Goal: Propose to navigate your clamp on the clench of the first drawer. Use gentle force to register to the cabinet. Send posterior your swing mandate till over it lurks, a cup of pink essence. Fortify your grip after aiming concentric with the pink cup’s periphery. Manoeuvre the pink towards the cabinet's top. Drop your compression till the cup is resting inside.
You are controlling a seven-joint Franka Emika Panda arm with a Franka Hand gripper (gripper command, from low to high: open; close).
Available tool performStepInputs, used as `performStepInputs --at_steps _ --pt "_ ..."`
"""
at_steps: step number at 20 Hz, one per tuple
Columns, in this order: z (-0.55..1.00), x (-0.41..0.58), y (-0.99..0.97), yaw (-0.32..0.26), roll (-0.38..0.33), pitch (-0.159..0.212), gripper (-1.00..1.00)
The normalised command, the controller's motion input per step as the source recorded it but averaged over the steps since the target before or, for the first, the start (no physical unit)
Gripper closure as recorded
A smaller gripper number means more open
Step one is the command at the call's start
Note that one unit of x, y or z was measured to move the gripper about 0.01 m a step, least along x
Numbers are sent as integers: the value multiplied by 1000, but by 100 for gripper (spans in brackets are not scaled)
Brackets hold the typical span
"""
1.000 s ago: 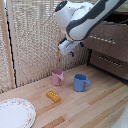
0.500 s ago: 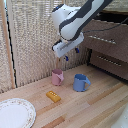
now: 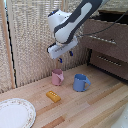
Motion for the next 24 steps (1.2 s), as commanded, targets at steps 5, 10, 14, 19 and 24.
performStepInputs --at_steps 5,10,14,19,24 --pt "-281 301 -6 -74 89 23 -100" --pt "-269 391 -82 -24 108 -2 -100" --pt "-329 324 -91 -17 151 -5 -100" --pt "-390 79 -58 -45 161 -2 -100" --pt "-379 0 -134 -79 81 -5 100"
